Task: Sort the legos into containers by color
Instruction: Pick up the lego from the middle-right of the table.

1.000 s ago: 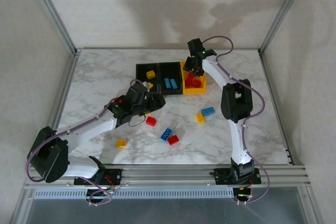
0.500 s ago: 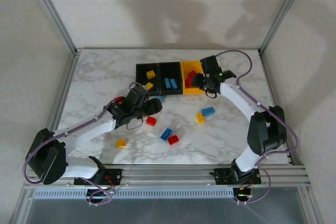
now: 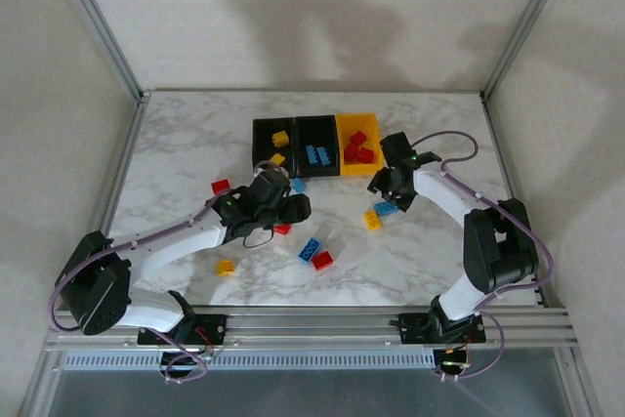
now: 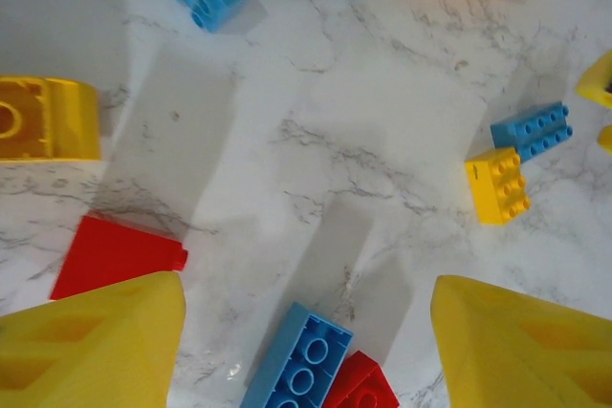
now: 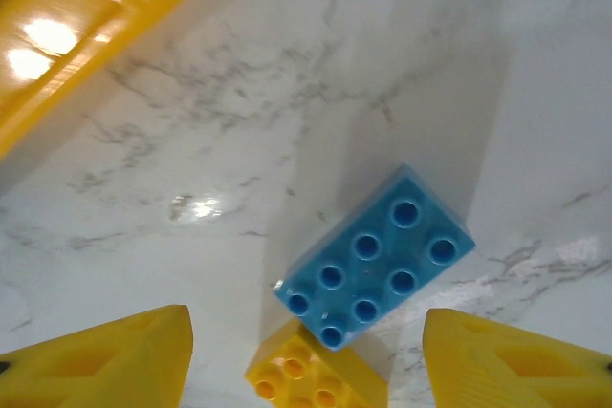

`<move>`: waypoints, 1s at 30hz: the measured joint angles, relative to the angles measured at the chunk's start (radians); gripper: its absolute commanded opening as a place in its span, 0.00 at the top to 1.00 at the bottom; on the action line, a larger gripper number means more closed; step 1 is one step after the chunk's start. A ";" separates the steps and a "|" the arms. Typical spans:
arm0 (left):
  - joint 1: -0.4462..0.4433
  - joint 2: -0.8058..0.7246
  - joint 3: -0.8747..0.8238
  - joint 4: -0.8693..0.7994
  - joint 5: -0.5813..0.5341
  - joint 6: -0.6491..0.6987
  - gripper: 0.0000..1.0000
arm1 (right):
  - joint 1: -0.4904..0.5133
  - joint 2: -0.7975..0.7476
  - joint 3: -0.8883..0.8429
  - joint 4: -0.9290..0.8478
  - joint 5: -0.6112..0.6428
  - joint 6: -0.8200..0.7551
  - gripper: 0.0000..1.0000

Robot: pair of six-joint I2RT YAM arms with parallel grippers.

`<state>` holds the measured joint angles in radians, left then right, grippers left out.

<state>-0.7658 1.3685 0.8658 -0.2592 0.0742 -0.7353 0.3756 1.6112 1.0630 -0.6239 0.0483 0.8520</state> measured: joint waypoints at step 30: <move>-0.037 0.008 0.016 0.047 0.007 0.040 0.32 | 0.000 0.128 -0.034 0.072 -0.002 0.089 0.56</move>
<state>-0.8028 1.3762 0.8822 -0.2127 0.0811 -0.6949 0.3756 1.7393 1.0294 -0.5522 0.0467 0.9405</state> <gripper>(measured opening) 0.685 0.488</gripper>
